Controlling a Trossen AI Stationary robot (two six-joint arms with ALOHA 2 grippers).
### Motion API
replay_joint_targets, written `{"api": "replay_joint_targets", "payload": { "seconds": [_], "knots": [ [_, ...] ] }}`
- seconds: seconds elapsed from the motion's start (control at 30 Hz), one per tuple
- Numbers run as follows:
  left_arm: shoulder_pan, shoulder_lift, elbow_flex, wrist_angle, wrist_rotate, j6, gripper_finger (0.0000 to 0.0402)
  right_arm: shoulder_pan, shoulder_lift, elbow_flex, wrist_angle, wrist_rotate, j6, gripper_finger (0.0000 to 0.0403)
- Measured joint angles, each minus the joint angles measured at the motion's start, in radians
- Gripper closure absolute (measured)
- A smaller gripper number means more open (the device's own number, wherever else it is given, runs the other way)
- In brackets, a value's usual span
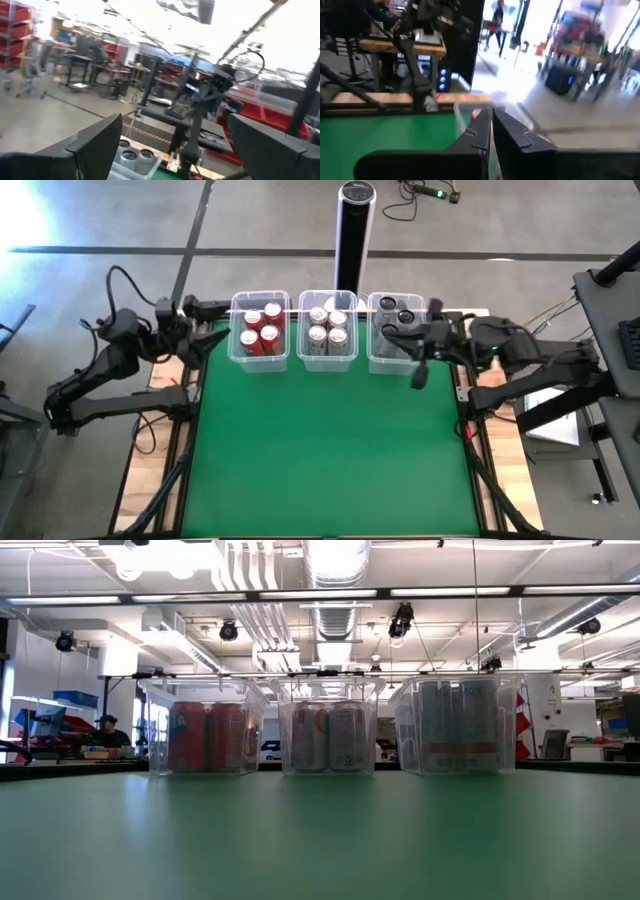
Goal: Sort soda cans
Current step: Return to Home Position
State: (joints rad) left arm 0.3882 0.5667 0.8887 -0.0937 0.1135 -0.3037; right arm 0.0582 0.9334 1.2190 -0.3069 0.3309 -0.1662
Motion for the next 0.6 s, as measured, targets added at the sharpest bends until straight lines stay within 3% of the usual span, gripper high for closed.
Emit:
{"api": "replay_joint_targets", "payload": {
  "seconds": [0.13,0.23,0.4,0.6],
  "knots": [
    [0.000,-0.022,0.001,0.032,-0.100,-0.105,0.0054,0.006,-0.089,-0.002,-0.135,-0.058,0.076,0.0390],
    [-0.001,-0.055,0.001,0.035,-0.097,-0.023,0.0054,0.007,-0.145,-0.032,-0.135,-0.161,0.010,0.0390],
    [-0.002,-0.136,-0.068,-0.014,-0.100,0.081,0.0053,0.007,-0.244,-0.145,-0.098,-0.335,-0.006,0.0390],
    [-0.007,-0.276,-0.257,-0.014,-0.097,0.134,0.0053,0.007,-0.337,-0.381,0.091,-0.549,-0.006,0.0390]
  ]
}}
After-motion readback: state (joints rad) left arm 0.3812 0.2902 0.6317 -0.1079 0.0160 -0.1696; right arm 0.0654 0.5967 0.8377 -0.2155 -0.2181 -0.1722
